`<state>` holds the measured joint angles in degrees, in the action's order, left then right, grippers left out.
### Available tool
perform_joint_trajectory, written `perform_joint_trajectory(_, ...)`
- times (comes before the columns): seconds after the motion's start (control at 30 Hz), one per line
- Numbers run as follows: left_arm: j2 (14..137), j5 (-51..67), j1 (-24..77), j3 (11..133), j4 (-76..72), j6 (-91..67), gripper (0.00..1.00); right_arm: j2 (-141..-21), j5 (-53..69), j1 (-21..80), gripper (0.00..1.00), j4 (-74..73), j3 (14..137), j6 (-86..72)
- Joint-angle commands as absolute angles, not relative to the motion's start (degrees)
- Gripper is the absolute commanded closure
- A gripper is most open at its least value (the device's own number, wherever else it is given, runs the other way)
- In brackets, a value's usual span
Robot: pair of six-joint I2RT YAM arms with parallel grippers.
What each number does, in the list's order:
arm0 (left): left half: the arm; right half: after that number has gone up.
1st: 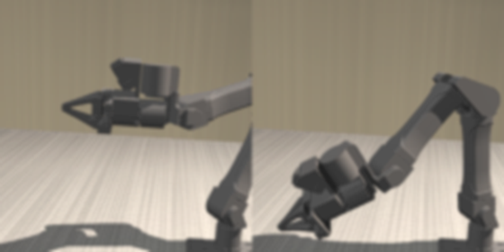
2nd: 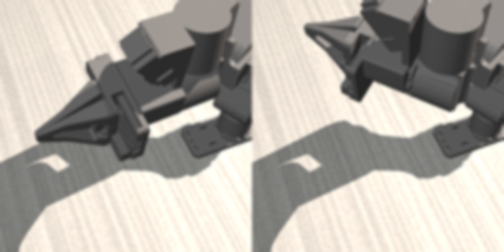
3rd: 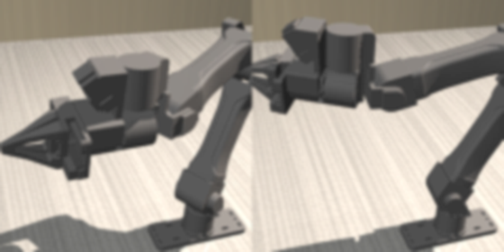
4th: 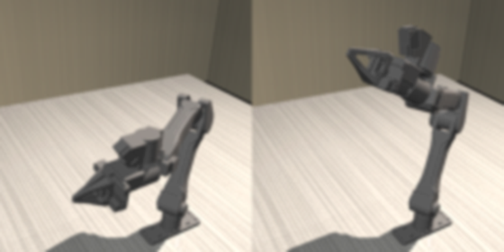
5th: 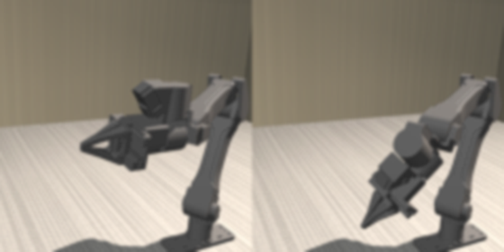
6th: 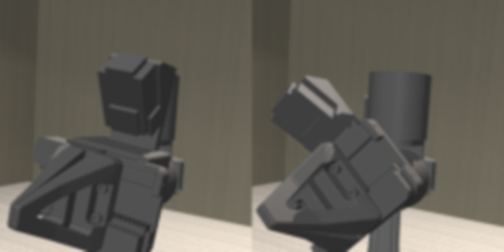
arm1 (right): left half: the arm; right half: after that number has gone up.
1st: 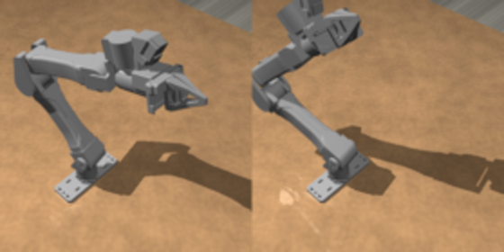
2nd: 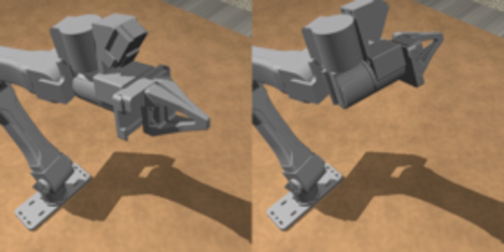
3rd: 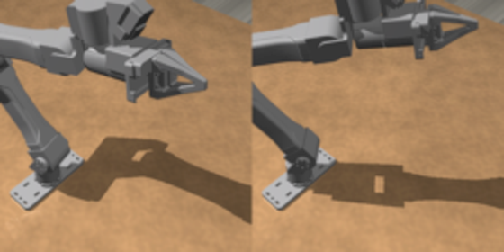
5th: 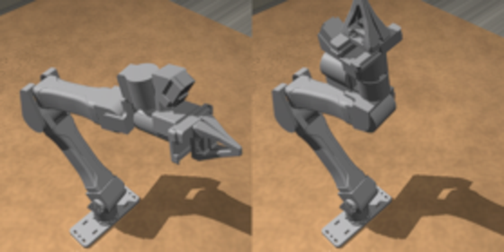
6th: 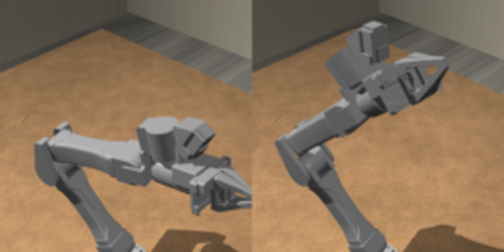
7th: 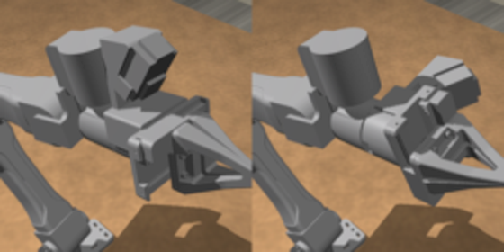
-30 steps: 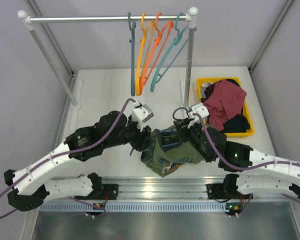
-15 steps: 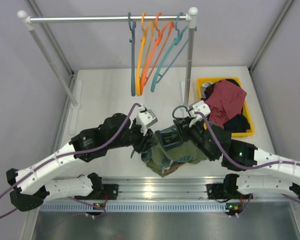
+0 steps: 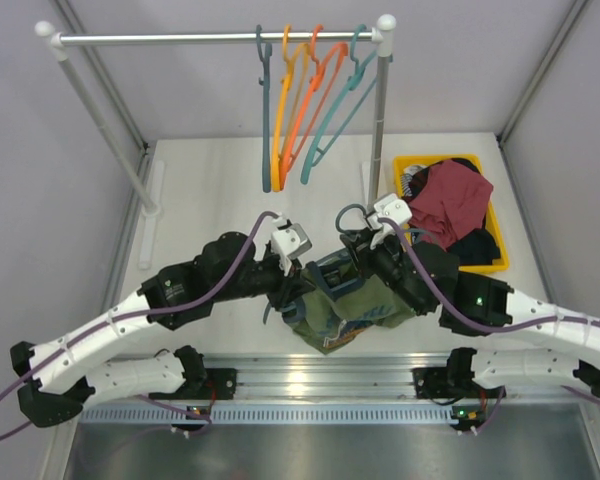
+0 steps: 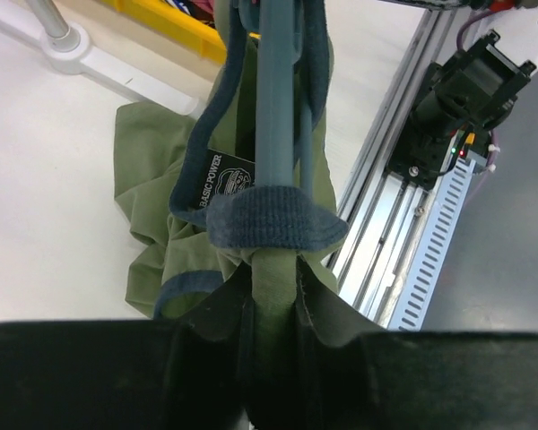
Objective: Place the tank top on the hanger
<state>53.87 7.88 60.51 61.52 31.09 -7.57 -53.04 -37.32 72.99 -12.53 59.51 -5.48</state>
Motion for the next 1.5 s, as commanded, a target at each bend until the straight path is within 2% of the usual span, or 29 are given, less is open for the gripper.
perform_joint_trajectory(0.0, 52.91, 9.23, 60.47, 59.77, 24.70, -8.87, 0.85, -53.70, -35.07, 73.92, 1.00, -8.09, 64.33, -5.45)
perform_joint_trajectory(0.03, 52.74, 8.10, 60.56, 58.98, 23.83, -9.40, 1.00, -54.14, -34.98, 73.92, 1.00, -8.09, 64.42, -5.36)
perform_joint_trajectory(0.33, 48.35, 4.31, 60.47, 51.87, 17.14, -13.80, 1.00, -55.72, -35.59, 74.00, 0.98, -8.17, 64.34, -5.10)
perform_joint_trajectory(0.43, 45.88, 1.50, 60.56, 49.23, 14.86, -15.20, 1.00, -56.07, -36.74, 73.92, 0.88, -8.52, 64.25, -5.36)
perform_joint_trajectory(0.67, 42.19, 0.61, 60.56, 45.18, 13.36, -17.22, 1.00, -57.04, -37.97, 74.00, 0.50, -9.49, 64.69, -6.06)
perform_joint_trajectory(0.77, 40.79, -3.07, 60.56, 44.39, 14.41, -17.84, 1.00, -57.13, -38.58, 74.00, 0.41, -10.02, 64.95, -6.59)
perform_joint_trajectory(0.83, 39.91, -4.04, 60.47, 43.60, 15.29, -18.45, 1.00, -57.22, -39.37, 74.00, 0.38, -10.72, 65.39, -7.03)
perform_joint_trajectory(1.07, 35.42, -5.80, 60.47, 41.66, 18.37, -20.30, 1.00, -57.48, -44.21, 74.00, 0.41, -13.18, 64.95, -9.14)
perform_joint_trajectory(1.47, 29.36, -13.36, 60.47, 41.22, 30.32, -26.72, 1.00, -55.64, -41.57, 72.60, 0.45, -14.77, 64.16, -10.81)
